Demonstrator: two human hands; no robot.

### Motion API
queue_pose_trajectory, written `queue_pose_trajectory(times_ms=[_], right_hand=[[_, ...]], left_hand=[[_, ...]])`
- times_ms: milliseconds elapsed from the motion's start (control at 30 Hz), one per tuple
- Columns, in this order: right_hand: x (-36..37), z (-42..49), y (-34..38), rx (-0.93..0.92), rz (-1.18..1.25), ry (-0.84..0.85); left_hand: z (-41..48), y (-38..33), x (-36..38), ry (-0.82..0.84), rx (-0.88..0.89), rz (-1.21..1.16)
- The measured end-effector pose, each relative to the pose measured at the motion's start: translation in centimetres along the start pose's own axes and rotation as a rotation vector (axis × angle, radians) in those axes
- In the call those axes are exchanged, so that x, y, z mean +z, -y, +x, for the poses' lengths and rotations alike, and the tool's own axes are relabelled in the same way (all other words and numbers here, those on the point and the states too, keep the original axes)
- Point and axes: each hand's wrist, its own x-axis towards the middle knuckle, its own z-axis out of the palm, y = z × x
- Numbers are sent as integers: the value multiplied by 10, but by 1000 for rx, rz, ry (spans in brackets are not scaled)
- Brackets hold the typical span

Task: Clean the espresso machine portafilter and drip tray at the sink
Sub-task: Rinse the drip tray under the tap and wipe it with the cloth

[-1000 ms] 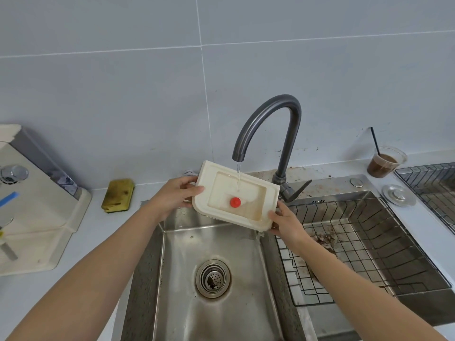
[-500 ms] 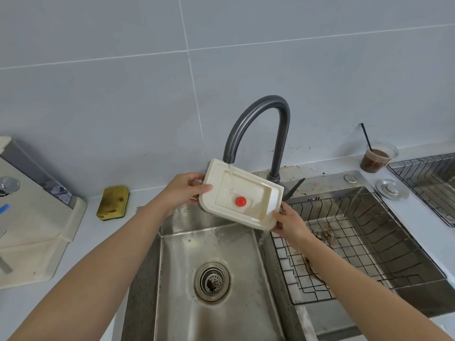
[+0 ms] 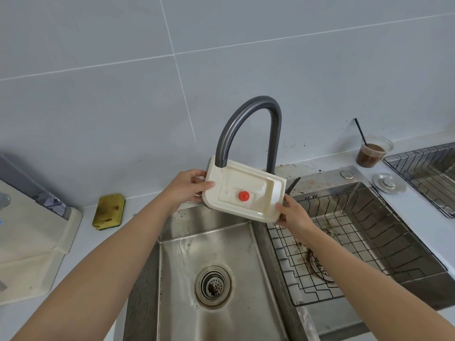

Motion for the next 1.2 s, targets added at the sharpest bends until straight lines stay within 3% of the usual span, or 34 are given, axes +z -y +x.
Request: queue_pose_trajectory(times_ms=[1200], right_hand=[[62, 14, 18, -56, -3, 95]], left_hand=[[-10, -7, -63, -102, 40, -18]])
